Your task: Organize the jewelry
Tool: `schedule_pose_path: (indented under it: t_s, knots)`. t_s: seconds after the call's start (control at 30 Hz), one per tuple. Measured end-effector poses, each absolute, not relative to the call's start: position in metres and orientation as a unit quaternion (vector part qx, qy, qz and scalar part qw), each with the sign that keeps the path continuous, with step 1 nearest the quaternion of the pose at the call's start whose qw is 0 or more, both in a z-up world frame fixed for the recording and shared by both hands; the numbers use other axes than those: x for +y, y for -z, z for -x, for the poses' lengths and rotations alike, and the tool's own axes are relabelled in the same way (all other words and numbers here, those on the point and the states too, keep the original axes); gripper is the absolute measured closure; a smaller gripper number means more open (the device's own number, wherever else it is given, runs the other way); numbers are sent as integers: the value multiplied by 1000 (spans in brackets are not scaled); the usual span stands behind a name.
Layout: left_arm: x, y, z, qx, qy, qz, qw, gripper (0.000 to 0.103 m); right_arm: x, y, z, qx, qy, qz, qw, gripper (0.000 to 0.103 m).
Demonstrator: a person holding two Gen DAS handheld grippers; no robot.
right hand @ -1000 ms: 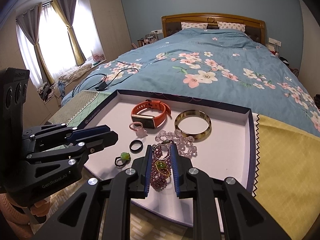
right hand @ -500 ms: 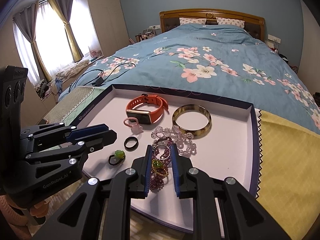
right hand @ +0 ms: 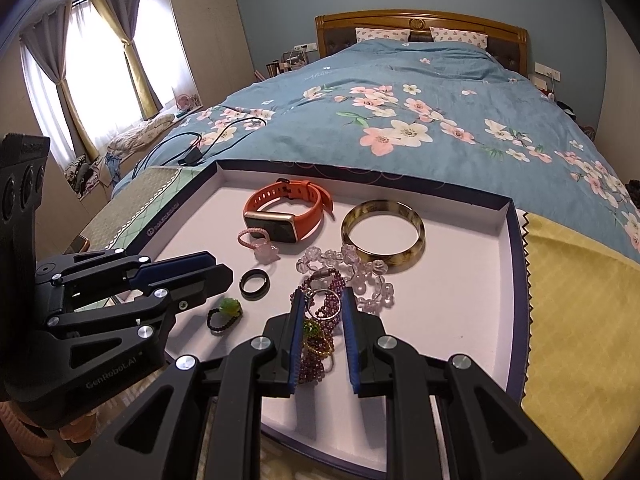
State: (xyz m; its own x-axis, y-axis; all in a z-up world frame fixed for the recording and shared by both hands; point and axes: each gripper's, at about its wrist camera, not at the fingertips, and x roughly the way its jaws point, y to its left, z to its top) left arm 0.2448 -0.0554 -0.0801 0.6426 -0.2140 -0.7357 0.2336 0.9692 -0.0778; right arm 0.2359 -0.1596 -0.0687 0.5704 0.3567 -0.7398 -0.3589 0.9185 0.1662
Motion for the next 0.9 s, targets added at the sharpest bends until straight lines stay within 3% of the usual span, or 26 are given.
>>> schedule_pose_path:
  t_s: [0.43, 0.63, 0.77, 0.9]
  knots:
    - [-54, 84, -248, 409, 119, -4, 905, 84, -160, 73, -239, 419, -194, 2, 887, 85]
    - [-53, 83, -244, 403, 121, -5, 907, 70, -161, 72, -237, 418, -192, -1, 888, 83]
    - [-50, 77, -237, 392, 122, -2, 912, 55, -163, 68, -231, 410, -189, -1, 892, 78]
    - [-47, 68, -226, 377, 119, 1, 919, 39, -167, 60, -223, 396, -186, -6, 899, 60]
